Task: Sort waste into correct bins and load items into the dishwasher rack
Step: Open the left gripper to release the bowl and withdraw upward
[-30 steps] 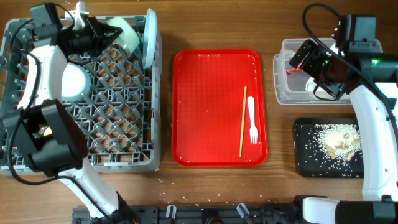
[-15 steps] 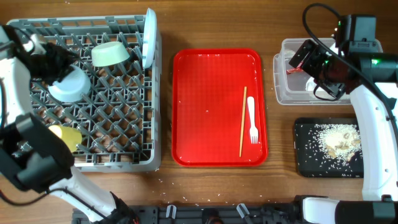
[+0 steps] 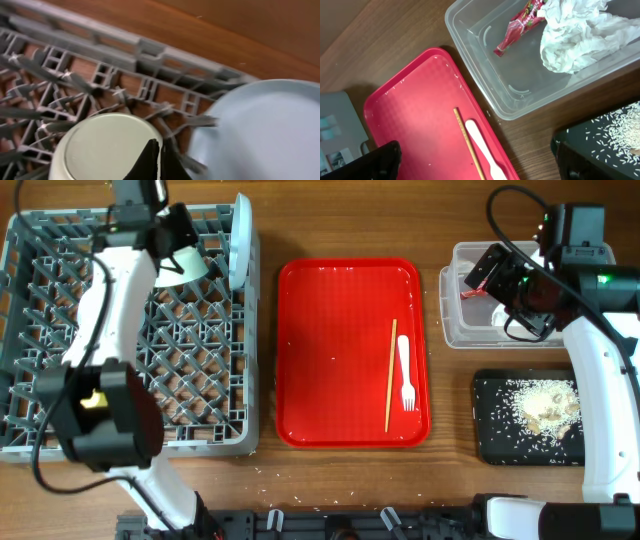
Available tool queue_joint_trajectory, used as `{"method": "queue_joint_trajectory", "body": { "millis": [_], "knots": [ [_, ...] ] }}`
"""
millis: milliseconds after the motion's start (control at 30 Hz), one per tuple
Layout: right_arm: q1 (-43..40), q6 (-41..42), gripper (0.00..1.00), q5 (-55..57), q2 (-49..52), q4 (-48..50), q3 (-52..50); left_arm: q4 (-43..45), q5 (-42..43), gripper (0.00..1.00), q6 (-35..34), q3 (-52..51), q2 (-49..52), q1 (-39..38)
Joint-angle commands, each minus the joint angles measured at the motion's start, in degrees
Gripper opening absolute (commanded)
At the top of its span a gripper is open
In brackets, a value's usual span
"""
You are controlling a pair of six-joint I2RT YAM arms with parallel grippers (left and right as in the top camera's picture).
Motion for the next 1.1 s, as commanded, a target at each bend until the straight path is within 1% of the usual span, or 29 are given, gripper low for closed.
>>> {"method": "queue_joint_trajectory", "body": {
  "millis": [0,100,200,300,400,433,467,533,567,600,633,700,800,867,900,933,1000,1067],
  "knots": [
    [-0.02,-0.96,1.00,-0.26,-0.20,0.11,0.81,-2.14,-6.49,0.04,0.72,-0.15,3.41,0.33],
    [-0.02,-0.98,1.00,-0.26,-0.20,0.11,0.81,-5.90,-6.56,0.04,0.74,-0.15,3.61,0.44],
    [-0.02,-0.96,1.00,-0.26,-0.20,0.11,0.81,-12.13,-6.78,0.04,0.74,-0.15,0.87,1.03],
    [-0.02,-0.96,1.00,-0.26,-0.20,0.13,0.81,-14.56,-6.73,0.04,0.48,-0.15,-5.31,2.29],
    [-0.02,-0.96,1.00,-0.26,-0.20,0.11,0.81,-16.13,-6.49,0.05,-5.53,-0.15,-14.84,2.43],
    [-0.02,-0.96,1.00,-0.26,-0.20,0.11,0.81,-16.50,-6.47,0.15,-8.46,-0.15,-17.55,2.45],
    [-0.02,-0.96,1.00,-0.26,-0.20,0.11,0.81,-17.29,-6.38,0.20,-8.74,-0.15,-19.63,2.58],
    [-0.02,-0.96,1.00,-0.26,-0.20,0.13,0.81,-18.69,-6.51,0.21,-6.88,-0.15,-20.63,3.37],
    [-0.02,-0.96,1.00,-0.26,-0.20,0.13,0.81,-19.43,-6.80,0.18,-6.60,-0.15,-20.09,3.82],
    [-0.02,-0.96,0.99,-0.26,-0.20,0.13,0.81,-20.59,-7.28,0.07,-6.62,-0.15,-18.78,4.72],
    [-0.02,-0.96,1.00,-0.26,-0.20,0.13,0.81,-21.00,-8.04,0.04,-6.64,-0.15,-17.70,5.44],
    [-0.02,-0.98,1.00,-0.26,-0.20,0.13,0.81,-21.88,-9.57,0.04,-6.67,-0.15,-14.58,7.78],
    [-0.02,-0.96,1.00,-0.26,-0.20,0.11,0.81,-22.88,-9.49,0.04,-7.13,-0.15,-8.24,13.84],
    [-0.02,-0.96,0.99,-0.26,-0.20,0.13,0.81,-22.88,-9.01,0.13,-7.13,-0.15,-5.31,16.41],
    [-0.02,-0.96,1.00,-0.26,-0.20,0.13,0.81,-22.82,-7.08,0.21,-7.13,-0.15,-4.20,17.59],
    [-0.02,-0.96,1.00,-0.26,-0.20,0.13,0.81,-22.80,-4.42,0.31,-7.13,-0.15,-3.30,18.84],
    [-0.02,-0.96,1.00,-0.26,-0.20,0.11,0.81,-22.82,-2.05,0.37,-7.10,-0.15,-2.99,20.02],
    [-0.02,-0.96,1.00,-0.26,-0.20,0.11,0.81,-22.82,-1.46,0.43,-7.10,-0.15,-3.02,20.83]
  ]
}}
